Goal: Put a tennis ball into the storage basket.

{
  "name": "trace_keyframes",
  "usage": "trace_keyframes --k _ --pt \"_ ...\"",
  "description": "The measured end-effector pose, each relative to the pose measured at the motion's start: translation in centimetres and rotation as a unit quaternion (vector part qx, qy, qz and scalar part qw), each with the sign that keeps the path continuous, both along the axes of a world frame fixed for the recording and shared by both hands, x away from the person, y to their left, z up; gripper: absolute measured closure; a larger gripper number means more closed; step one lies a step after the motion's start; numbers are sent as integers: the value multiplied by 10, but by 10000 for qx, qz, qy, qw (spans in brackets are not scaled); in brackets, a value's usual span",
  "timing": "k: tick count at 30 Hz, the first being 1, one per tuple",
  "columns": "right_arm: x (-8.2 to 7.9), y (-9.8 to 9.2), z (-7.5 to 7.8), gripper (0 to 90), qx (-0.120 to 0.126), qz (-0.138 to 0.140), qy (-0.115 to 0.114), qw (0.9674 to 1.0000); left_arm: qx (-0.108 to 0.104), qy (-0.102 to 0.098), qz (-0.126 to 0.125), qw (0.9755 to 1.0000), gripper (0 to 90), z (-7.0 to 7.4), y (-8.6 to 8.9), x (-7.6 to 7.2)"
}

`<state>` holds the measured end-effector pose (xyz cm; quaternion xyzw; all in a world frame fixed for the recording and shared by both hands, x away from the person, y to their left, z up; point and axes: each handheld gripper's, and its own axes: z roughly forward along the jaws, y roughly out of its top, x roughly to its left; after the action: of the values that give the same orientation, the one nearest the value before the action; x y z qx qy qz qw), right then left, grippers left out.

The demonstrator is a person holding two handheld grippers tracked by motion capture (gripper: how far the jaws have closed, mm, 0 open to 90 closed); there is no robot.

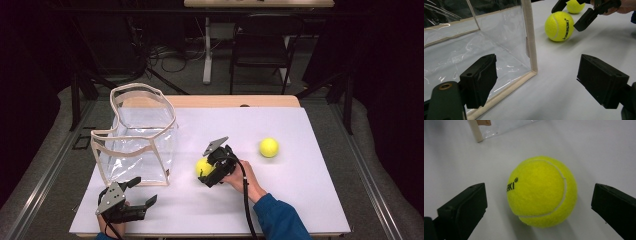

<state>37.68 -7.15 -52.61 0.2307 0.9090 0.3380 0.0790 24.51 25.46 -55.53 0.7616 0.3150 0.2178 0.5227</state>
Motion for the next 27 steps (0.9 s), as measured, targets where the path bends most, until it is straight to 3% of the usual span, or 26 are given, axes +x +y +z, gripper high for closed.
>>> trace_keyframes --k 14,21,27 --pt "6 13 -5 68 -295 44 79 9995 -25 7 -20 10000 159 0 0 -1" --pt "9 15 -11 197 -455 -118 201 9987 -10 -21 -34 10000 159 0 0 0" --pt "10 18 -14 246 -434 -117 350 9984 -29 34 -14 10000 159 -1 1 1"
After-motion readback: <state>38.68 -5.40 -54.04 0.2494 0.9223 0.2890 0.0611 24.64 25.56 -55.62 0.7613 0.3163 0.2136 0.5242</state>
